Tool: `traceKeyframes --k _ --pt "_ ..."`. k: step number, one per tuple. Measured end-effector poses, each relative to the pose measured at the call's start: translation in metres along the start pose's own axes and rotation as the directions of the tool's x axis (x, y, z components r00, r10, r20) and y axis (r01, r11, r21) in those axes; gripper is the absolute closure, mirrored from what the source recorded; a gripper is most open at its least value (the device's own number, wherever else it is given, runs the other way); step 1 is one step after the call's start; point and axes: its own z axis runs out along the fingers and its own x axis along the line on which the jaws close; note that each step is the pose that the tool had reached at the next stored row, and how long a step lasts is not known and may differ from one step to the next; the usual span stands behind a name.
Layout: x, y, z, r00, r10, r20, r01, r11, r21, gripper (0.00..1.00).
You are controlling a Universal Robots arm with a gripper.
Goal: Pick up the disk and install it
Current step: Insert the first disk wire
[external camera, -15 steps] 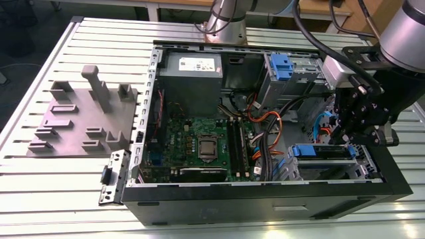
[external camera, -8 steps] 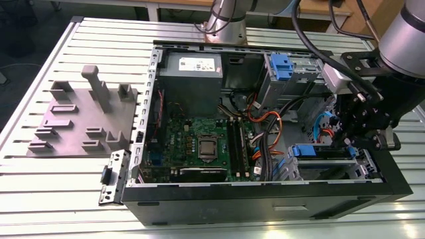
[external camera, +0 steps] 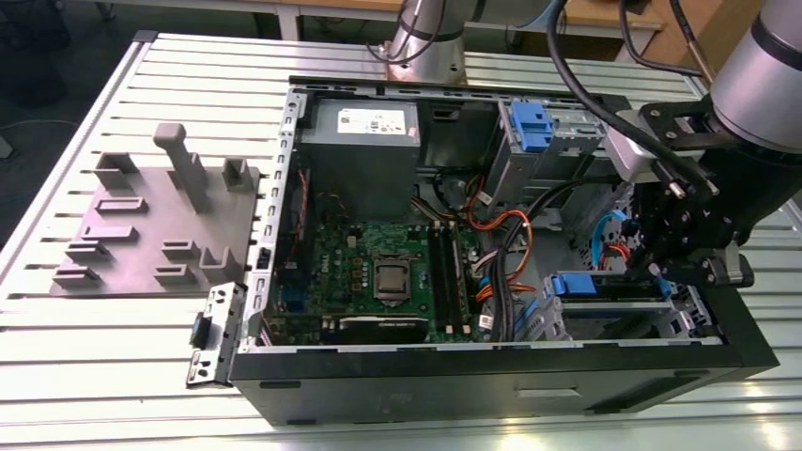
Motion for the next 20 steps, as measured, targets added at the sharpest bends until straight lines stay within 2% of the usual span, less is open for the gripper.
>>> traceKeyframes --k 20 --pt "0.0006 0.0 0.0033 1.0 0.003 -0.0002 -0.003 1.0 -0.0001 0.84"
